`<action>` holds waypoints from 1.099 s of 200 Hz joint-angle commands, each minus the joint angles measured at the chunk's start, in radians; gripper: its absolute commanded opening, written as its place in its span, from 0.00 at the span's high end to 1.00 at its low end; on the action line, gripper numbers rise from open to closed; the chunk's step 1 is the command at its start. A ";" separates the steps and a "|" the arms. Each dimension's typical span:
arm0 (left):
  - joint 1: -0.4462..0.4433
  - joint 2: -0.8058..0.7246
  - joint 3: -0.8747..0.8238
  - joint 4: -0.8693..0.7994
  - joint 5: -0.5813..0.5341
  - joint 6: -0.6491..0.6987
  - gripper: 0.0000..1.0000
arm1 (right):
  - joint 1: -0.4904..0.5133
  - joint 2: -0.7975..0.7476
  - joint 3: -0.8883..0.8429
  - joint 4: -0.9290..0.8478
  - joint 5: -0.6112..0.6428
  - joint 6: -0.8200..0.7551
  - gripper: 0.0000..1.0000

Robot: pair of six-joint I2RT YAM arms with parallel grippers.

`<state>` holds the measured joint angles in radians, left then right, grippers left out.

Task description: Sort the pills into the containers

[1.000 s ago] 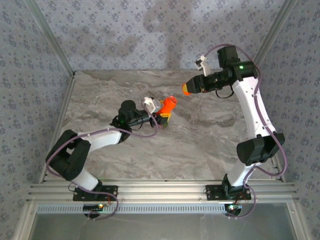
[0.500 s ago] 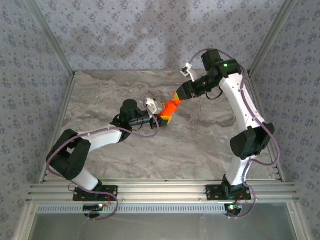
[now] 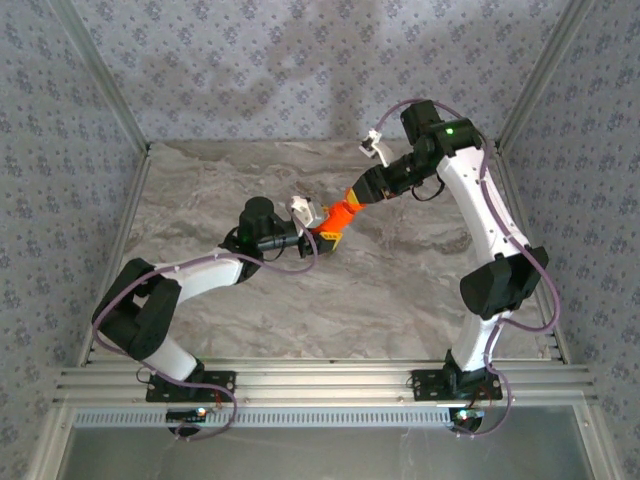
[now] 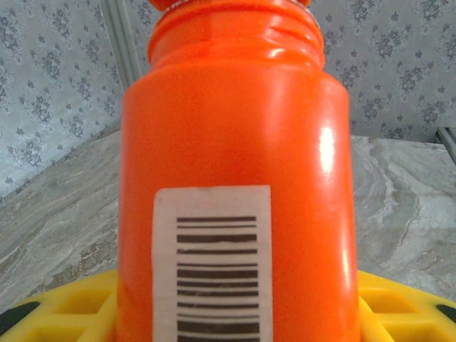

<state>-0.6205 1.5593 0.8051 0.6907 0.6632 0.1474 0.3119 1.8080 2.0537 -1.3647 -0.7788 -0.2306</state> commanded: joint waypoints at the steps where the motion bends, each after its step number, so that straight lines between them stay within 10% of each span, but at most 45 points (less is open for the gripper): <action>1: 0.006 -0.038 0.036 0.003 0.033 0.019 1.00 | 0.010 0.000 -0.006 -0.031 0.006 -0.027 0.56; 220: 0.007 -0.090 0.054 -0.095 0.087 0.086 1.00 | 0.067 0.053 0.000 -0.080 -0.013 -0.072 0.60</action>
<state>-0.6140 1.5139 0.8165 0.5835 0.7002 0.2024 0.3691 1.8412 2.0380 -1.4105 -0.7780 -0.2756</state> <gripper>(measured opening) 0.523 0.464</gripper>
